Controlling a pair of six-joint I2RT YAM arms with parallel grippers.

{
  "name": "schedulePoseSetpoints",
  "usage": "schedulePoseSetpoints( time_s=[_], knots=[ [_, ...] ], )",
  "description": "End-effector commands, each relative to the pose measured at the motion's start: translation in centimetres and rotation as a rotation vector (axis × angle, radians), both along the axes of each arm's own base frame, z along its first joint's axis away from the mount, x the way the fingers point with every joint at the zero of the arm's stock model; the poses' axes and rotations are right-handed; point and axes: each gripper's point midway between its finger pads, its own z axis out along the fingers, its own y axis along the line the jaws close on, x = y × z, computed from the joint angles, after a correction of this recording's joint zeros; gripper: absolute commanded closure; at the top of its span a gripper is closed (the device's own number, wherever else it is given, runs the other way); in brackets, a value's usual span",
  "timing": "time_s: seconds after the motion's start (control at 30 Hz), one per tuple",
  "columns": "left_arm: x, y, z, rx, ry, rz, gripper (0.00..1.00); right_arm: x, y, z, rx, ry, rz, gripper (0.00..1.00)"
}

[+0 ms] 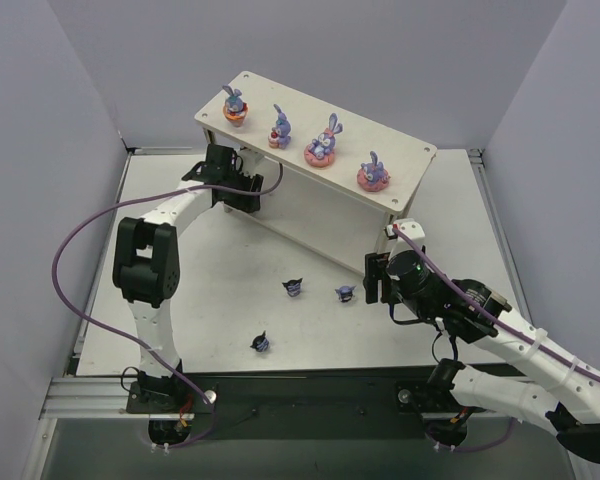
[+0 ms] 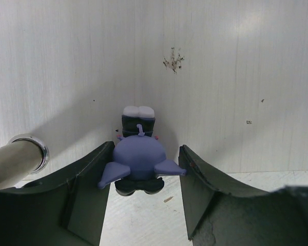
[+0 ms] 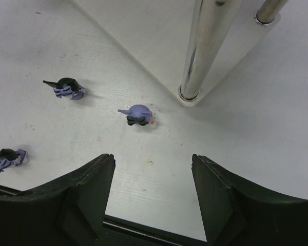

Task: Place and organize the plastic toys onto the shelf

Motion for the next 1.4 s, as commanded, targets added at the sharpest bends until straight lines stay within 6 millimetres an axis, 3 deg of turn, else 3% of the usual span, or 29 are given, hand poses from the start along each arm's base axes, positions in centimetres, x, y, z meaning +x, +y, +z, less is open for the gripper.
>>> schedulePoseSetpoints(
  time_s=[0.0,0.1,0.2,0.5,0.87,1.07,1.3,1.33,1.37],
  knots=[
    [0.5,0.1,0.6,0.002,-0.002,0.005,0.83,0.3,-0.5,1.0,0.002,-0.020,-0.023,0.37],
    [0.5,0.2,0.6,0.007,0.000,0.007,0.74,0.3,-0.5,1.0,0.007,-0.022,-0.025,0.37],
    [0.4,0.5,0.7,0.023,-0.005,0.010,0.58,0.3,-0.5,1.0,0.005,-0.023,-0.025,0.37],
    [0.4,0.6,0.4,0.046,-0.017,0.007,0.37,0.2,-0.4,1.0,0.007,-0.021,-0.022,0.37],
    [0.8,0.5,0.5,0.047,-0.042,0.011,0.21,0.2,-0.5,0.9,0.016,-0.017,-0.028,0.37],
    [1.0,0.9,2.0,0.045,-0.086,0.044,0.09,0.1,-0.3,0.8,0.019,-0.010,-0.022,0.37],
    [-1.1,1.5,4.5,-0.014,-0.140,0.100,0.03,0.1,-0.2,0.8,0.021,-0.006,-0.019,0.37],
    [-1.4,1.6,5.6,-0.023,-0.166,0.109,0.03,0.1,-0.2,0.8,0.022,-0.005,-0.020,0.37],
    [-1.9,1.6,5.2,-0.038,-0.162,0.126,0.03,0.0,-0.2,0.8,0.022,-0.004,-0.017,0.37]
  ],
)
